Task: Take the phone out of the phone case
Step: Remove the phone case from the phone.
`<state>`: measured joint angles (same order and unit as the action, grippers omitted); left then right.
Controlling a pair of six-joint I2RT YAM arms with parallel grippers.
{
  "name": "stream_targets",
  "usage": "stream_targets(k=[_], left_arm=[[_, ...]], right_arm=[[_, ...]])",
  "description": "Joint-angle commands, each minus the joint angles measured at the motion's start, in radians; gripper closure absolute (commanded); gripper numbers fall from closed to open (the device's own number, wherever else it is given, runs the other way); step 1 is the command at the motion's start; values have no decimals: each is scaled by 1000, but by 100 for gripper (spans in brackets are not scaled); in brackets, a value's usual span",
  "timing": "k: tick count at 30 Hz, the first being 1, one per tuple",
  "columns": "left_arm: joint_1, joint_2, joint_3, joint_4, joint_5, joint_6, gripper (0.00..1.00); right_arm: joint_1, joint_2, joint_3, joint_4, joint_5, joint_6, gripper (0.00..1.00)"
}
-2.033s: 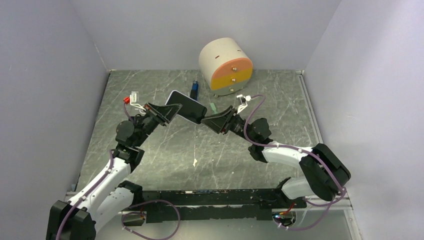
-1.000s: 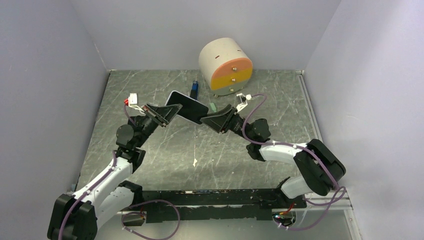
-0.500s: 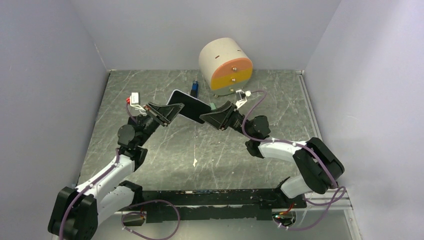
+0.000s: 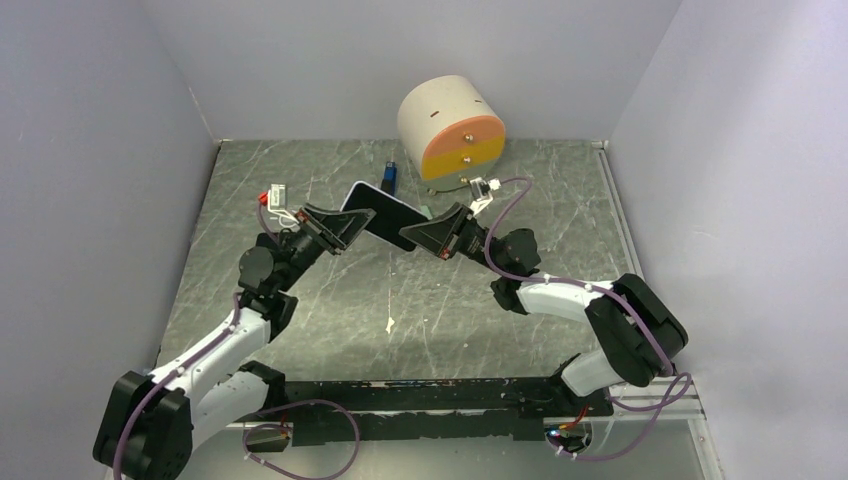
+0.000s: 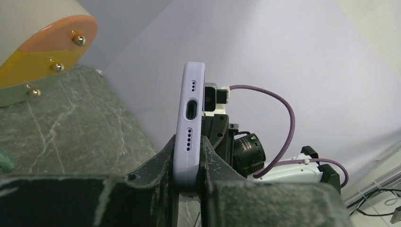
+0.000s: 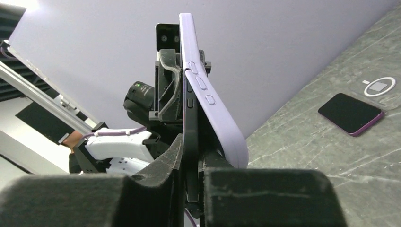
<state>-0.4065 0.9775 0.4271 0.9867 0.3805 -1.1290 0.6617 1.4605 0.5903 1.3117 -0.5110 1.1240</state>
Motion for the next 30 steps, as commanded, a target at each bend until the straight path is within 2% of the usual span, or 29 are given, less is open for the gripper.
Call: stream_targets(k=[1,7,11,21,26,30], left_arm=[[-44,-27,34,-118,135,120,73],[-44,-67,28,-187,127,204,46],[-48,-81,4,-182,118,233,38],[-85,-108,-63,-175,22,294,34],[-104,-55,-46,-127,19,294,36],[-118,-10,-29,-101,14,293,41]], right_arm=[[10,-19,55,43,27,-28,100],[4,-49,49,4,63,-6,100],[3,-58,51,0,79,5,100],[3,-75,22,21,154,36,100],[3,-61,25,57,151,62,100],[3,-54,18,94,153,85,100]])
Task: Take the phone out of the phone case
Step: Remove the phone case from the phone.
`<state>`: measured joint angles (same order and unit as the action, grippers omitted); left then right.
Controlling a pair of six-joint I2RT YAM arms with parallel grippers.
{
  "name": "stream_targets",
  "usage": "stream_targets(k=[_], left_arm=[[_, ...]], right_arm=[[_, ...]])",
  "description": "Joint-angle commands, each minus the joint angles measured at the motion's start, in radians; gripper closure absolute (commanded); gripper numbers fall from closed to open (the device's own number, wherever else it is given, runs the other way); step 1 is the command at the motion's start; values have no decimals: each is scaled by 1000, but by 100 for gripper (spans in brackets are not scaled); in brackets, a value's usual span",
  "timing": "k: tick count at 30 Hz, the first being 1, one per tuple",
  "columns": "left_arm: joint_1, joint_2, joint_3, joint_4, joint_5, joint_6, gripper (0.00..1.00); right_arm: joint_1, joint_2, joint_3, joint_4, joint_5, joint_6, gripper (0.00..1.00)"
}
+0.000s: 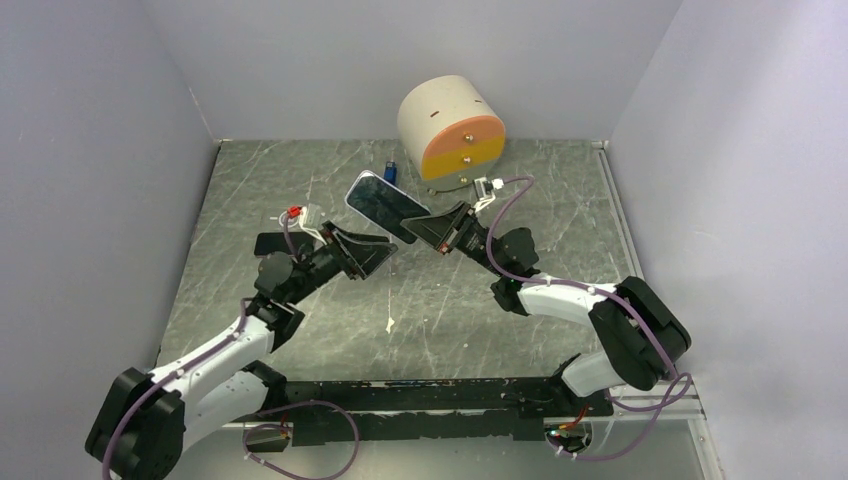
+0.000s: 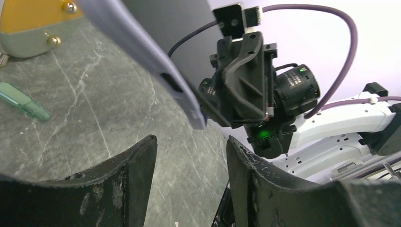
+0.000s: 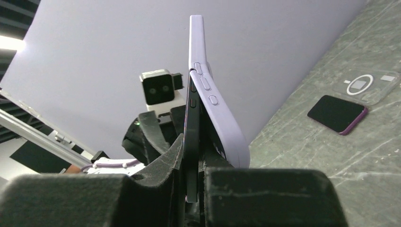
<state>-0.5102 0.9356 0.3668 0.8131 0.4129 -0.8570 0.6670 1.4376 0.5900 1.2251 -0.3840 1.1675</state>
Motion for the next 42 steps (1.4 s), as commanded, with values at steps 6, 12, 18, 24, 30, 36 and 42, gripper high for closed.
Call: stream_targets(k=[6,12,18,24,30,36,42], left_arm=[[-25,64,48,93,-33,27,45],[-31,77,70,97,-33,38,45],[-34,95,81,106,-43,41,46],[-33,91,93,80,-80,50,50],[-34,100,104,113,-70,54,49],[-34,118,107,163,-76,67,50],[-34,145,108,227,-95,80,52]], right_arm=[[-2,-36,17,183,22,40,100],[-3,-27,15,197,17,46,100],[-1,-20,17,212,10,56,100],[3,-29,18,200,6,51,100],[13,-14,18,202,11,54,100],[29,7,29,213,-1,69,100],[52,35,37,225,-9,83,100]])
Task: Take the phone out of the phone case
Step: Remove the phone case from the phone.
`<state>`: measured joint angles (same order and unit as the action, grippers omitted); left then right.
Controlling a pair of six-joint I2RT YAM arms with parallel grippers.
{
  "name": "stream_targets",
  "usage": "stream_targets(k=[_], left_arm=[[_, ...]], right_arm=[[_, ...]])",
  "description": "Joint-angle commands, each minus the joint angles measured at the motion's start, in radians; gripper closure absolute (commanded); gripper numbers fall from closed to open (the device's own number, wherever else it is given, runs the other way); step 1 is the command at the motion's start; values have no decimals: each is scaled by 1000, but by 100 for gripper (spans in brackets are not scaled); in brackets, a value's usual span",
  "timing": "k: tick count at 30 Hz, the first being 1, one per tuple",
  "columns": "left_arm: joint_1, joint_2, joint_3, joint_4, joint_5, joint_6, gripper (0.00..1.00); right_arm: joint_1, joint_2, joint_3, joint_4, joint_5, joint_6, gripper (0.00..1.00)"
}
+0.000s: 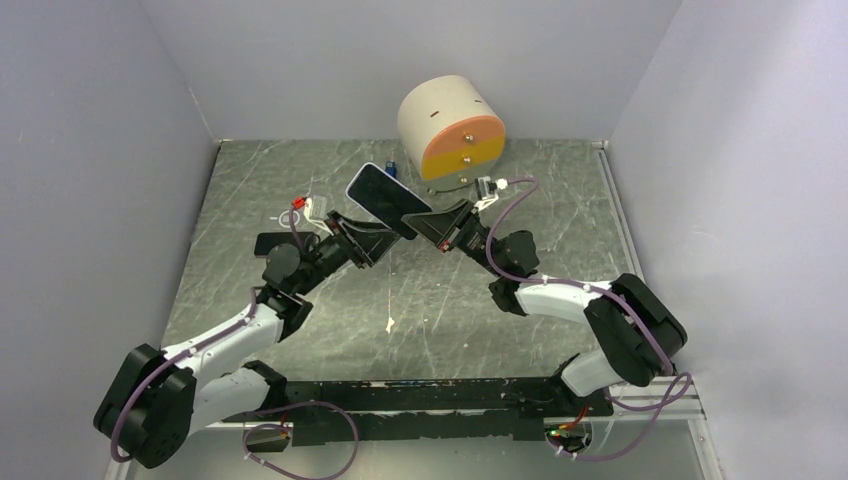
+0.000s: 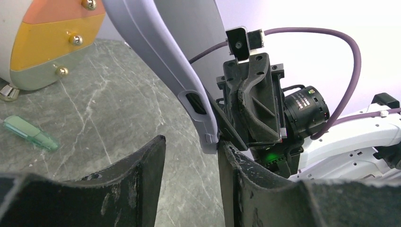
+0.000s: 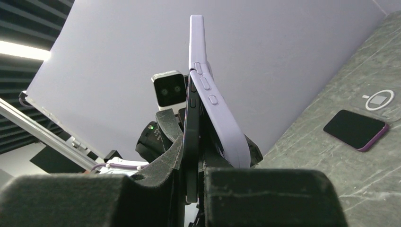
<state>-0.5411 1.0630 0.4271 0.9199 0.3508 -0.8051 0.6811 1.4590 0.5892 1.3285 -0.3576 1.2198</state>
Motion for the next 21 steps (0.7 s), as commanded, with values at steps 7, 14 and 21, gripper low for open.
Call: stream_targets(k=[7,14,21], left_arm=[[-3,36,57,162,-59,49,61],[-3,6,46,122,-123,53,83],[-3,-81,56,-37,-234,66,98]], right_arm=[[52,58,26,174,-41,71,100],[52,41,4,149,-36,40,100],[52,44,-18,148,-43,32,100]])
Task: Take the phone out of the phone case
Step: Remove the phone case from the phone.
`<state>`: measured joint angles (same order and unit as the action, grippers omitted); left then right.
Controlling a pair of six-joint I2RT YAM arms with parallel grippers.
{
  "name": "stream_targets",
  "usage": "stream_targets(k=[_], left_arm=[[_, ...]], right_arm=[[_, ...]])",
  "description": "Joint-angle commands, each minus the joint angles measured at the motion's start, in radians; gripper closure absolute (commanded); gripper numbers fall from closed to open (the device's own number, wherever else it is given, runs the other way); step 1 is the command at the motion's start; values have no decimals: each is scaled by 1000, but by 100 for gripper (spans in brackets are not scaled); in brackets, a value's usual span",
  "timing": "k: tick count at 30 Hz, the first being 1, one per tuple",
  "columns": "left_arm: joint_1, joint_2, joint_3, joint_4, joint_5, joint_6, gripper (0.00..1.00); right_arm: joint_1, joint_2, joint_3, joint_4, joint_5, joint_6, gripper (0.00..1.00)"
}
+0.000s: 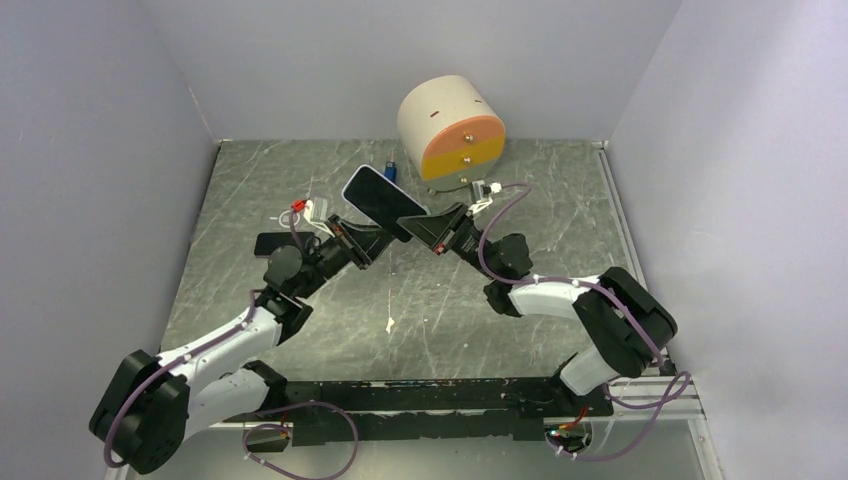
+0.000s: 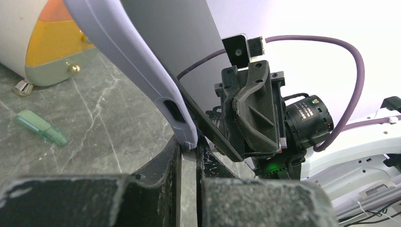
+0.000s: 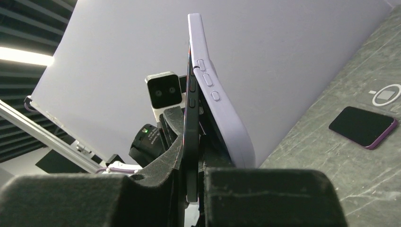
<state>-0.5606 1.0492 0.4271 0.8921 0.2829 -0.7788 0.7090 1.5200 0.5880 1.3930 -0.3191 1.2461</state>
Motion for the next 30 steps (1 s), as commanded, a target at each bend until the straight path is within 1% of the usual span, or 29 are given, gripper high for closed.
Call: stream_targets(k=[1,9,13,18,23,27,30], left_arm=[[17,-80,60,-33,-185,44,97],[33,-134,74,-153,-281,48,98],[71,-145,89,-173,-281,22,97],[148,-140,115,-185,-245,-26,97],[185,-142,128,-246,-248,-48,98],[210,-147,131,-321,-257,-69,98],[238,-142,136,-392,-258,-97,97]], right_arm=[[23,-15,-20,90,-85,7,100],[15,-18,-42,95,-104,0,100],[11,-27,-51,86,-114,-11,100],[4,-35,-67,82,-132,-24,100],[-38,-65,-109,81,-144,-41,100],[-88,-129,-146,22,-151,-102,100],[-128,-203,-173,-78,-142,-189,100]])
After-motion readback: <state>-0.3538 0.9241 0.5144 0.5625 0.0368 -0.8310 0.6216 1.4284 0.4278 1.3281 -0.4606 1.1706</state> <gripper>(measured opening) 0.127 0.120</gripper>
